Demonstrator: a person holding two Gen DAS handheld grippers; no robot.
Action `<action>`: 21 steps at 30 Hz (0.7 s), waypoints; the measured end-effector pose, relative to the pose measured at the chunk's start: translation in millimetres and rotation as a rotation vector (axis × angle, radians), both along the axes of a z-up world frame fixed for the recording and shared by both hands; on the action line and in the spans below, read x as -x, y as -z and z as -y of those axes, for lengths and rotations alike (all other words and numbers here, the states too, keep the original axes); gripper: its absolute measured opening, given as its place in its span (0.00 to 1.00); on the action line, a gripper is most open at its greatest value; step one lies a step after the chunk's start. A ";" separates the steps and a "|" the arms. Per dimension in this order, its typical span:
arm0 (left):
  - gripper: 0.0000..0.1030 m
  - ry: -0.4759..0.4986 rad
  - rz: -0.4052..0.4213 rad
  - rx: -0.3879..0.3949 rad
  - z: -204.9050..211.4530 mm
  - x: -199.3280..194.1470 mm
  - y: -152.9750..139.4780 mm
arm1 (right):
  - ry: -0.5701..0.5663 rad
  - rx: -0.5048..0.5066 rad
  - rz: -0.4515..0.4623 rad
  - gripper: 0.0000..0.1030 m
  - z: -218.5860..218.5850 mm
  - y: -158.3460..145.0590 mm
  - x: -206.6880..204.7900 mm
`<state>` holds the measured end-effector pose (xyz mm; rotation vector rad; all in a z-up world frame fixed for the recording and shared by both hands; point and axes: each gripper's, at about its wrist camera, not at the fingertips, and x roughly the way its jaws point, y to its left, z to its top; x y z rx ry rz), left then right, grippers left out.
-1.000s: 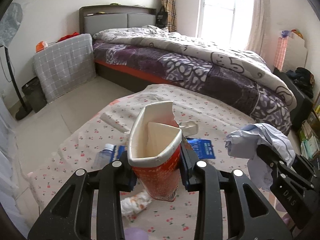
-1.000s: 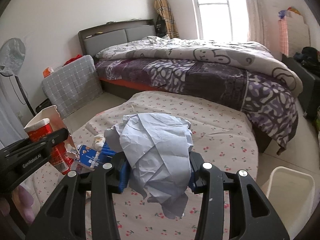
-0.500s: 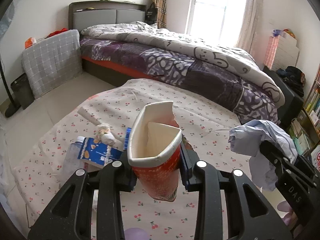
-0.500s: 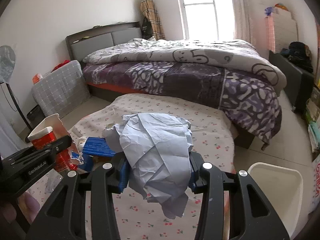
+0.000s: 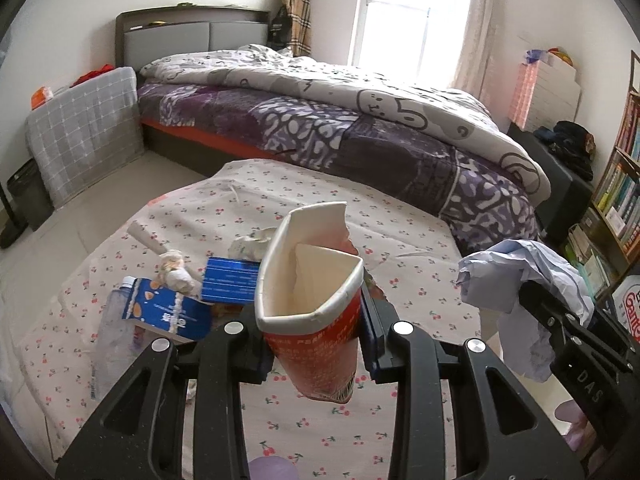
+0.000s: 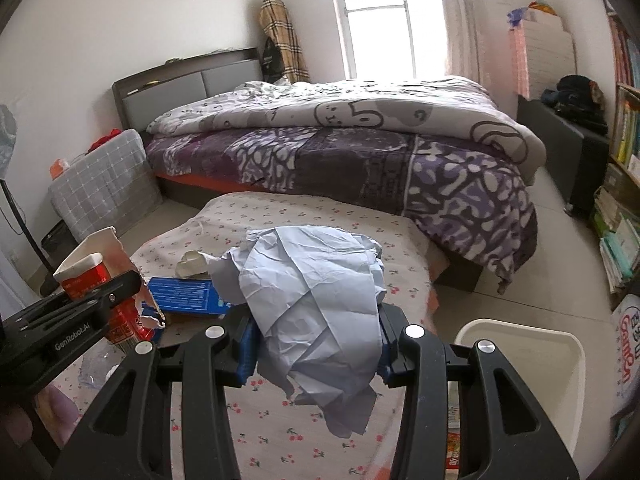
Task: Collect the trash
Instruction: 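Lift the crumpled paper with right tool and carry it toward the white bin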
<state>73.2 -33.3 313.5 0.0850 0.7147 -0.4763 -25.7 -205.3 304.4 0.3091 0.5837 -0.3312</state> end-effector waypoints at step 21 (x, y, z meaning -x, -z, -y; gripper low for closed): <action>0.31 0.135 0.020 -0.036 72.4 41.6 7.0 | 0.180 -0.028 -0.028 0.44 78.5 6.8 67.9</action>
